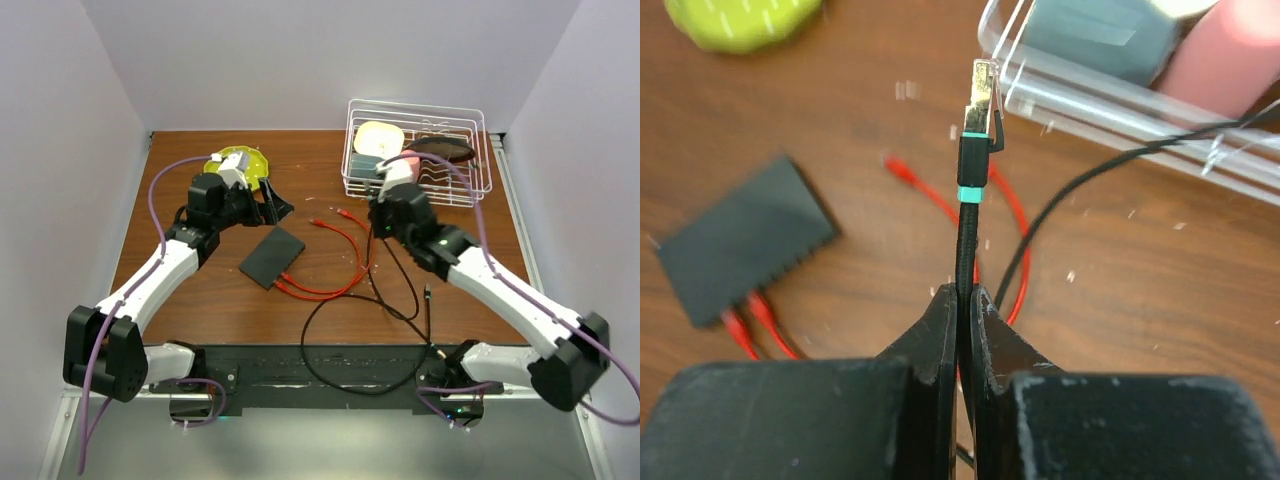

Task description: Insert the plug into the switch port

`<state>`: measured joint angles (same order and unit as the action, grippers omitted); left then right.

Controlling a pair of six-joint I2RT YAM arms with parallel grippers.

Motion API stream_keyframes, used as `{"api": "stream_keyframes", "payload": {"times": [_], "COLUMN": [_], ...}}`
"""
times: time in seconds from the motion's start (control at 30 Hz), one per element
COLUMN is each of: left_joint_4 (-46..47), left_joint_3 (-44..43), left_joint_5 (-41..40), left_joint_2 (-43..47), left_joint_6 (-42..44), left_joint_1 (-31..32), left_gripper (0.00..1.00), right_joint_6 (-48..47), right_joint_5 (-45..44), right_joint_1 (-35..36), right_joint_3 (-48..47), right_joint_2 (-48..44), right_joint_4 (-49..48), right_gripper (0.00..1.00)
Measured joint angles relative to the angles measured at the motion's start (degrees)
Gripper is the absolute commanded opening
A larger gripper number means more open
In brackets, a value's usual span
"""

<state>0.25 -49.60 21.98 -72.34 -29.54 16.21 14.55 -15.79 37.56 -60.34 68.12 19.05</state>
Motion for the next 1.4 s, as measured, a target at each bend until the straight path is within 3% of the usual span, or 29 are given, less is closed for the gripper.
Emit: {"api": "stream_keyframes", "payload": {"times": [0.2,0.4,0.7,0.97,1.4], "left_joint_4": [1.92,4.90,10.58,12.52,18.27], "left_joint_3": [0.00,0.02,0.02,-0.09,-0.42], "left_joint_5": [2.45,9.70,18.12,19.54,17.66], "left_joint_2": [-0.61,-4.09,-7.39,-10.93,-15.21], "left_joint_6": [-0.02,-0.96,-2.45,-2.91,-8.61], "left_joint_1": [0.00,0.00,1.55,5.42,8.20], "left_gripper": [0.99,0.91,0.82,0.78,0.62], "right_joint_6": [-1.55,-0.57,1.51,2.29,3.21], "right_joint_5": [-0.48,3.32,8.07,9.60,9.44], "right_joint_1": [7.98,8.48,8.46,8.46,10.84], "right_joint_3": [7.23,13.99,14.10,14.10,14.10], "right_joint_2": [7.67,6.73,6.69,6.64,5.77], "right_joint_4": [-4.85,-12.17,-18.49,-19.04,-19.12], "right_gripper": [0.00,0.00,0.00,0.00,0.00]}}
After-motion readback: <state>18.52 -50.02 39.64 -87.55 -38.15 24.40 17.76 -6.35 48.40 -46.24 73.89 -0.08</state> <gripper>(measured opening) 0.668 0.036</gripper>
